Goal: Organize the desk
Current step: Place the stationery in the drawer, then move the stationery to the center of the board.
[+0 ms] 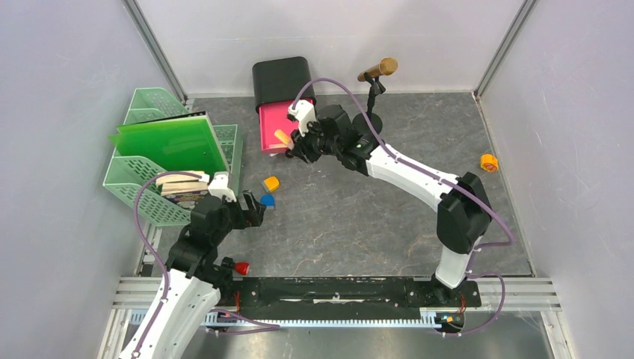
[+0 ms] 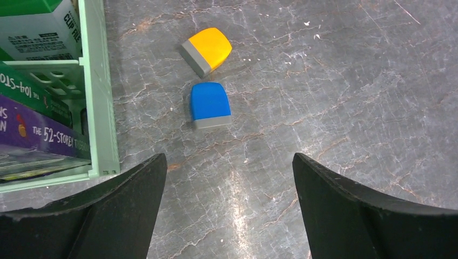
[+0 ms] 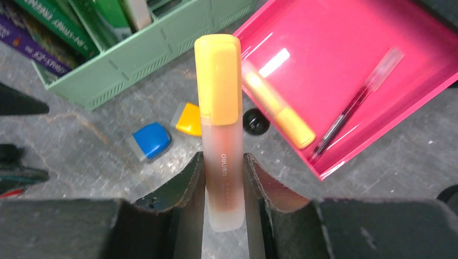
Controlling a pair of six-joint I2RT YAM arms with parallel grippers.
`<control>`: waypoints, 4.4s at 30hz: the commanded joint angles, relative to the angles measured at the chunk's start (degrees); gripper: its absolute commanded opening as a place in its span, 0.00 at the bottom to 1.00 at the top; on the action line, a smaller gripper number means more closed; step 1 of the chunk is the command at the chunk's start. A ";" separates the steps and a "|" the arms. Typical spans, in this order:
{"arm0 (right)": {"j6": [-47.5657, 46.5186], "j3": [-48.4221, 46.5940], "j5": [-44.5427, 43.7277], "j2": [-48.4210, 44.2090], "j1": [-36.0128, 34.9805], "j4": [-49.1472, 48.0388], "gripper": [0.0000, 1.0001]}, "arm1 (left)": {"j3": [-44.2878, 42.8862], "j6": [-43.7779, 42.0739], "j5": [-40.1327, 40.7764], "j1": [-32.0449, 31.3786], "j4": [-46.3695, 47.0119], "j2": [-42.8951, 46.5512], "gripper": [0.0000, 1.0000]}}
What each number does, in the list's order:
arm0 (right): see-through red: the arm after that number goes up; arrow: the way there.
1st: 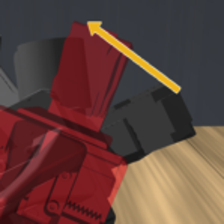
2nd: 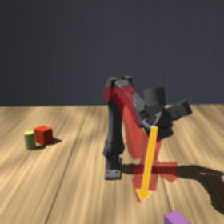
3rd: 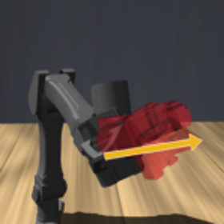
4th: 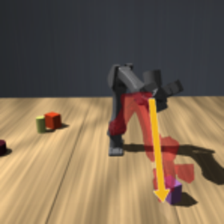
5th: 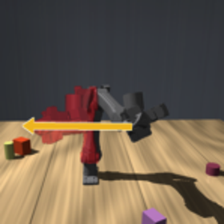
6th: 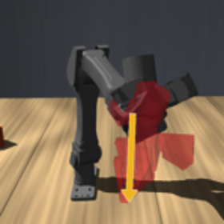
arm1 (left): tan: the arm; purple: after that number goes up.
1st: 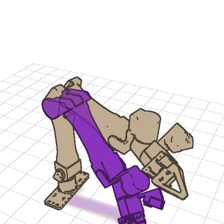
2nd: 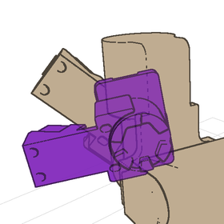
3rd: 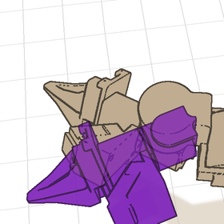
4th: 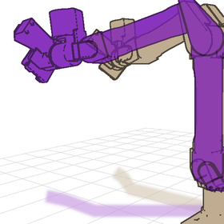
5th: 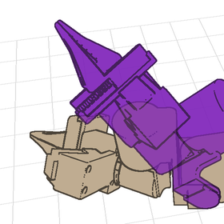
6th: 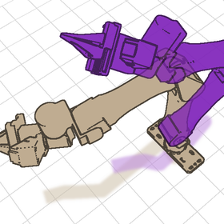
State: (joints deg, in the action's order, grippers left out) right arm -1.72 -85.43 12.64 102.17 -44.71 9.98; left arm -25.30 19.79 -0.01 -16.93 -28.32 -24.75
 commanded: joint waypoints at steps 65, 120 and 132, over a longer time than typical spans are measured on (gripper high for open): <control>-4.65 -10.91 -13.61 15.00 1.10 -23.95 0.70 | -0.10 1.15 5.66 0.28 0.53 0.41 1.00; 46.52 38.16 18.29 3.66 13.67 -42.43 0.92 | -16.18 11.26 -0.25 0.32 18.13 -40.37 1.00; 67.15 26.21 22.07 22.96 16.48 -58.23 0.46 | -18.98 4.54 7.05 0.34 18.77 -30.45 1.00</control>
State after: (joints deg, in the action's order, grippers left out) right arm 55.61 -56.95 33.12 121.12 -29.45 -39.88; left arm -41.01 28.77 3.75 -16.93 -12.58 -57.41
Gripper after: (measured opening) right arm 0.546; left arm 0.994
